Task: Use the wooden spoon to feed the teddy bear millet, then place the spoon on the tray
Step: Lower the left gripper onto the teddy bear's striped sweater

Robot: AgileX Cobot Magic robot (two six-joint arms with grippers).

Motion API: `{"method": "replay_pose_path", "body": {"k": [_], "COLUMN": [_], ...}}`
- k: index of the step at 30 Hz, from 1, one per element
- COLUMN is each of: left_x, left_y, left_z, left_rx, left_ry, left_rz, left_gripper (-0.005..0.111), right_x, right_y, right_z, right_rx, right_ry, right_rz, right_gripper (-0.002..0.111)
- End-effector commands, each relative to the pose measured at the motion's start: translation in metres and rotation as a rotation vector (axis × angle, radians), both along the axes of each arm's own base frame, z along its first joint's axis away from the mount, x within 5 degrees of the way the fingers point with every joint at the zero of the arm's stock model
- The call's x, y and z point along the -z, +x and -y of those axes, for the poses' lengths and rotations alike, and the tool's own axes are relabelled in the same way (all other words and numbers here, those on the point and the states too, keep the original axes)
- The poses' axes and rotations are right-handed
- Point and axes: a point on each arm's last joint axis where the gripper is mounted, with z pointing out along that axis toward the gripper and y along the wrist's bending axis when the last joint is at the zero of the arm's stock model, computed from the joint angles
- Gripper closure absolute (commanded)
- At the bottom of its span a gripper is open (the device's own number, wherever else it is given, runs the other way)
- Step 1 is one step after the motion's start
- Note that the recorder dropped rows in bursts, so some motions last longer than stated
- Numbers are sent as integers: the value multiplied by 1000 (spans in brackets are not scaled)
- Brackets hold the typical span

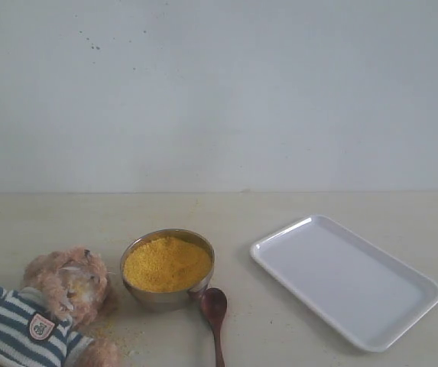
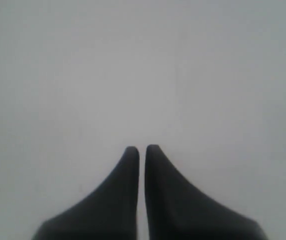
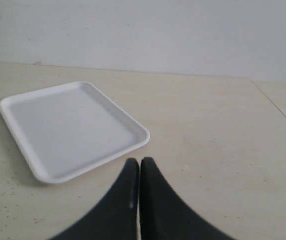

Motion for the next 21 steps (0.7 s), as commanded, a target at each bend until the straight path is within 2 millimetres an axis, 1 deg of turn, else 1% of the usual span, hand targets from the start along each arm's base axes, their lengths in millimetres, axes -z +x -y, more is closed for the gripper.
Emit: {"method": "replay_pose_path", "body": {"k": [1, 2, 3, 4, 6, 8, 15, 18, 19, 21], "left_x": [62, 87, 103, 123, 139, 143, 145, 154, 156, 163], "left_y": [83, 92, 96, 101, 101, 102, 102, 101, 100, 96], "left_z": [-12, -12, -10, -4, 5, 6, 3, 0, 0, 0], "left_rx": [-210, -224, -194, -108, 15, 38, 7, -11, -13, -3], "left_ry": [71, 183, 233, 323, 325, 346, 395, 425, 431, 425], "left_rz": [-891, -1105, -1233, -1385, -1523, -1551, -1554, -1562, -1569, -1599], "left_gripper": [103, 103, 103, 103, 103, 103, 103, 103, 102, 95], "right_x": [-1, -1, -1, -1, -1, -1, -1, -1, -1, -1], "right_y": [0, 0, 0, 0, 0, 0, 0, 0, 0, 0], "right_z": [0, 0, 0, 0, 0, 0, 0, 0, 0, 0], "right_rx": [-1, -1, -1, -1, -1, -1, -1, -1, -1, -1], "right_ry": [-5, -5, -5, -5, -5, -5, -5, -5, -5, -5], "right_rz": [12, 12, 12, 12, 12, 12, 12, 12, 12, 12], "right_gripper": [109, 109, 109, 109, 109, 109, 109, 109, 109, 109]}}
